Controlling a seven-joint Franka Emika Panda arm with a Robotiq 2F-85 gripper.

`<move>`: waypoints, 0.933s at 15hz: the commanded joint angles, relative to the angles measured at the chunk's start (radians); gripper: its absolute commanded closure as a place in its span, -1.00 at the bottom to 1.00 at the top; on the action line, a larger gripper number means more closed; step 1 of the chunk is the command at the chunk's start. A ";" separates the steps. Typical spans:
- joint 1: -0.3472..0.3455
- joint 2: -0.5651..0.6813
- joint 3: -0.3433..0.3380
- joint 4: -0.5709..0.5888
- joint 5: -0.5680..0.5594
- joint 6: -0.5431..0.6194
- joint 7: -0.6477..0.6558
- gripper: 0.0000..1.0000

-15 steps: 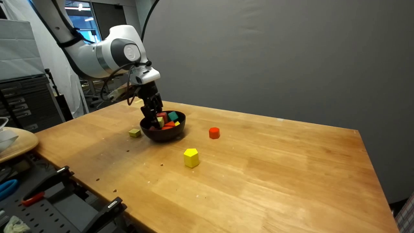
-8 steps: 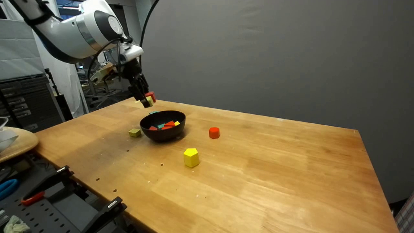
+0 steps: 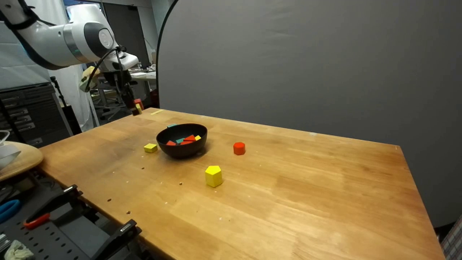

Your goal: Remove all the blocks from the black bowl and place them on the table

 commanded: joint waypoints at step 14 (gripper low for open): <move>0.020 0.204 -0.029 0.372 0.046 -0.550 -0.364 -1.00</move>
